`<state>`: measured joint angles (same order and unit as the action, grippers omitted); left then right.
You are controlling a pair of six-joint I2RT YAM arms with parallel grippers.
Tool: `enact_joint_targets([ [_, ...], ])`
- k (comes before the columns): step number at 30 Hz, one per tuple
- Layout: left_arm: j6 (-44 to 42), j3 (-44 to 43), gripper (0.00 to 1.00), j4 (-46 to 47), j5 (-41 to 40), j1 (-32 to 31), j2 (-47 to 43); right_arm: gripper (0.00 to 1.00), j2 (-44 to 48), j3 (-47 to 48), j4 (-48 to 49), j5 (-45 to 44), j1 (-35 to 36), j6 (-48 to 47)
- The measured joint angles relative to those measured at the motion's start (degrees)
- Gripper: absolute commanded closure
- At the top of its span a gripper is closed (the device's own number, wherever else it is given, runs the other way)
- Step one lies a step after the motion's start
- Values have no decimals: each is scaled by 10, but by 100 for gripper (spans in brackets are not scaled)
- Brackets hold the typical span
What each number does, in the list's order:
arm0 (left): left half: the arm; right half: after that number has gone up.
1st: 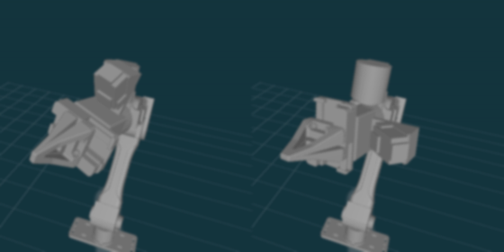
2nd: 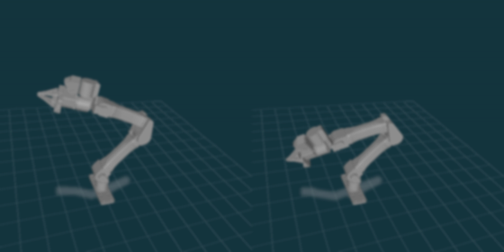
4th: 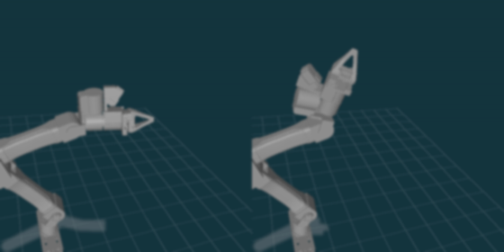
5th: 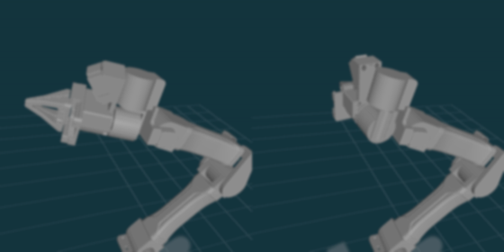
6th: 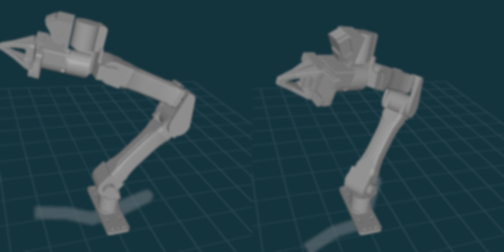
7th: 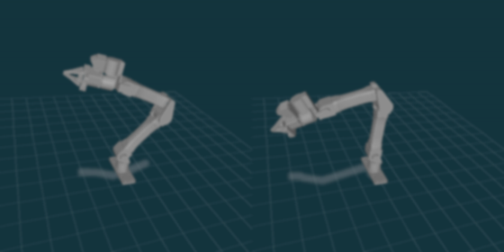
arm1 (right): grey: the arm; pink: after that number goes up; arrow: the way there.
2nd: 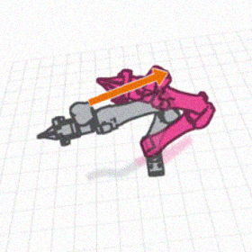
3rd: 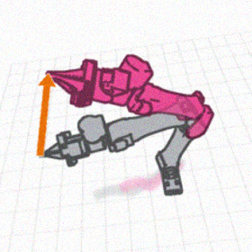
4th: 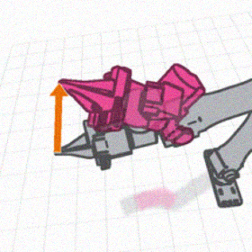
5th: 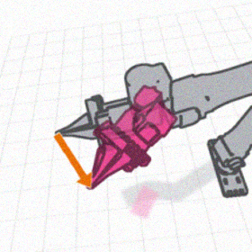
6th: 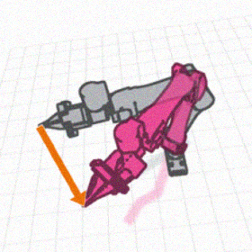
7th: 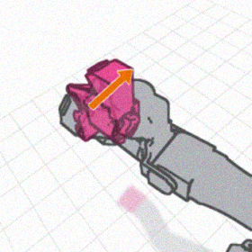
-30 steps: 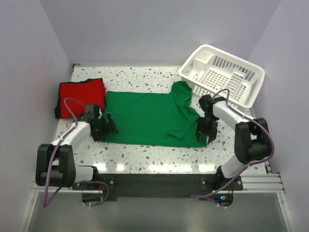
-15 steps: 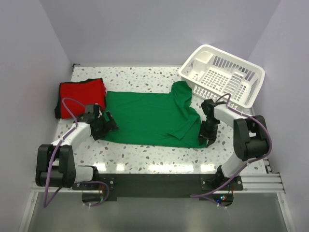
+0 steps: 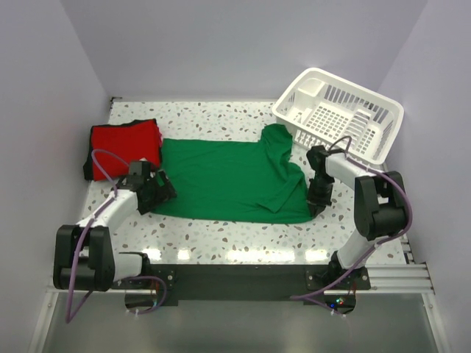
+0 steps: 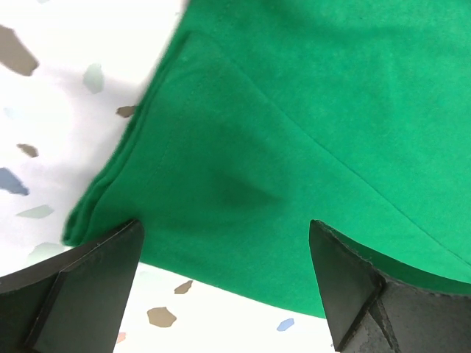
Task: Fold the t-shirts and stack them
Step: Fold the tshirt
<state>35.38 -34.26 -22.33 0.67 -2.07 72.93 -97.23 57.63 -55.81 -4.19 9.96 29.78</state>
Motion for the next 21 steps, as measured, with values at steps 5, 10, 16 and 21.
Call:
enact_joint_targets([
  [5, -1, 0, 0, -26, -10, 0, -25, 57, 0, 23, -14, -11, -1, -10],
  [10, -5, -44, 0, -77, -16, -5, -55, 39, 17, 54, -50, -24, -2, -20],
  [16, -5, -111, 3, -77, -23, -39, -87, 42, 87, 102, -59, 3, -2, -37],
  [21, 3, -106, 3, -28, 9, -78, -43, 46, 104, 90, -6, 88, -2, -37],
])
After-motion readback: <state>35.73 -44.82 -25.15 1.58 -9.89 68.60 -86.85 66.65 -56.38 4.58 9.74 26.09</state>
